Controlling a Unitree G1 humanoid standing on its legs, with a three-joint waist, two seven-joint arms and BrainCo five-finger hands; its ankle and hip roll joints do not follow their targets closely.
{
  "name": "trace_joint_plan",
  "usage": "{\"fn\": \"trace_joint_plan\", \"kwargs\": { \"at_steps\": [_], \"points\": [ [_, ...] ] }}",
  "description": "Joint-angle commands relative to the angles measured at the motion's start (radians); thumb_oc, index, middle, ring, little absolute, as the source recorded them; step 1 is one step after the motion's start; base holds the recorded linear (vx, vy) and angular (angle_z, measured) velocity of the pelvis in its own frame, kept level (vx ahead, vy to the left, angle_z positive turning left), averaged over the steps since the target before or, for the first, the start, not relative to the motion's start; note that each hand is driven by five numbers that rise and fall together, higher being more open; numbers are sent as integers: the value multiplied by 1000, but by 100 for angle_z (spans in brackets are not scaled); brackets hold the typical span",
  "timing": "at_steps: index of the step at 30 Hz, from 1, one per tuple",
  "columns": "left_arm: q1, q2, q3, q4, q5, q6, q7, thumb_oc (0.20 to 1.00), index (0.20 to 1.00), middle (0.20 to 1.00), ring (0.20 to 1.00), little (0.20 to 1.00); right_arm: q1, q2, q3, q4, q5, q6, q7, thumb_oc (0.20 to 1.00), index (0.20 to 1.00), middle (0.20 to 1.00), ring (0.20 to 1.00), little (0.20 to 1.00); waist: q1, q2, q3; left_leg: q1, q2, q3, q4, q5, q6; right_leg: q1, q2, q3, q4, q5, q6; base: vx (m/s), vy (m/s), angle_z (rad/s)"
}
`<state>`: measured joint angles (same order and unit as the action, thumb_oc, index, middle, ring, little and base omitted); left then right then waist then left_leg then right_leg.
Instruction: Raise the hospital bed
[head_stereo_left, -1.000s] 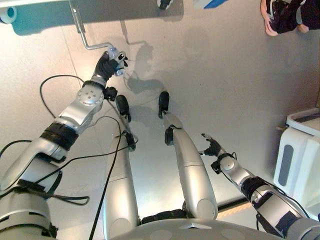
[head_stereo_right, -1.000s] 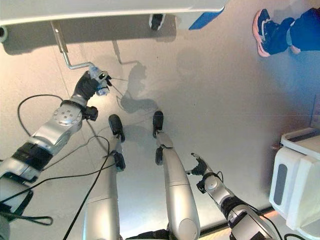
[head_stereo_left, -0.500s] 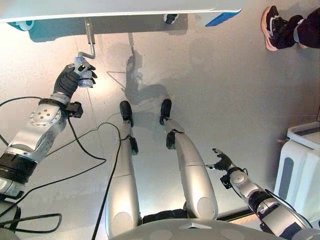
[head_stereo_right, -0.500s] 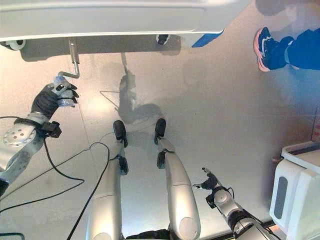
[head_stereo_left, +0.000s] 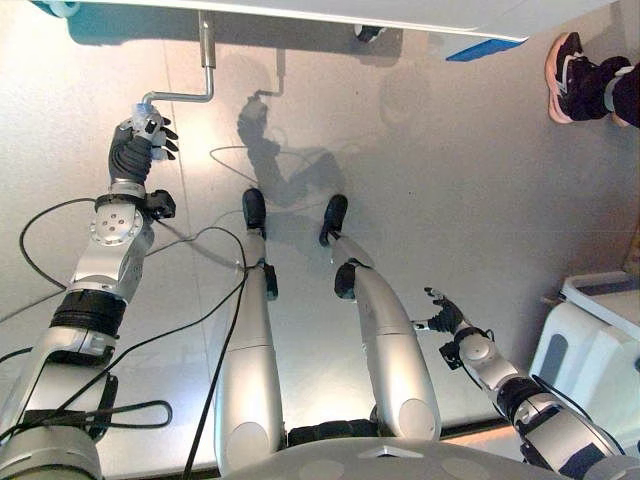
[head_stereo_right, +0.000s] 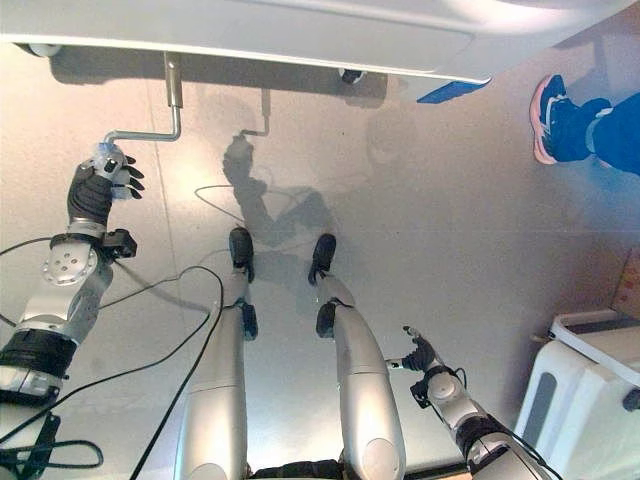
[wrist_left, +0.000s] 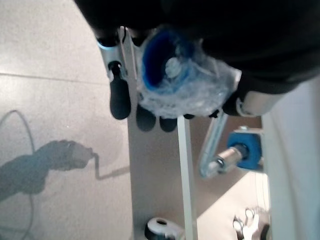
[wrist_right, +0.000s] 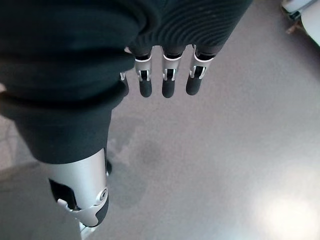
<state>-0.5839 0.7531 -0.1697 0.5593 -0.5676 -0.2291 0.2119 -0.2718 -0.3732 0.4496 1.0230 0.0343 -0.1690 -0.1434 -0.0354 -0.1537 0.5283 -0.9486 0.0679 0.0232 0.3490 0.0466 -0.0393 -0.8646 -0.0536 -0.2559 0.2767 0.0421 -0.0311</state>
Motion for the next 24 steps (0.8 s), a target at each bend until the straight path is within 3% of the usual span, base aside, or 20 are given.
{"fn": "trace_joint_plan", "kwargs": {
  "at_steps": [1,10,19,24],
  "points": [
    [-21,61,26,194,50,29,95,200,200,200,200,200,16,-5,77,-7,26,-7,-25,1000,1000,1000,1000,1000,4,-96,-8,-54,-59,44,11,-25,16,-39,-49,40,-50,99,162,44,89,-3],
    [-308,-1,-88,605,126,132,119,200,200,200,200,200,-30,10,165,-44,61,-16,-47,1000,1000,1000,1000,1000,-72,-159,-8,-112,-36,75,132,-105,28,-100,-24,101,-30,100,158,27,70,-15],
    [-369,-65,-171,619,215,161,121,200,200,200,200,200,-35,17,203,-50,75,-16,-54,1000,1000,1000,1000,1000,-105,-176,-8,-124,-23,110,196,-140,44,-134,0,147,-15,110,156,-4,17,-18],
    [-366,-87,-191,598,217,159,125,200,200,200,200,200,-34,10,198,-40,76,-12,-55,1000,1000,1000,1000,1000,-109,-164,-8,-117,-23,116,196,-141,48,-130,2,153,-18,112,154,-5,-28,-7]
  ]
}}
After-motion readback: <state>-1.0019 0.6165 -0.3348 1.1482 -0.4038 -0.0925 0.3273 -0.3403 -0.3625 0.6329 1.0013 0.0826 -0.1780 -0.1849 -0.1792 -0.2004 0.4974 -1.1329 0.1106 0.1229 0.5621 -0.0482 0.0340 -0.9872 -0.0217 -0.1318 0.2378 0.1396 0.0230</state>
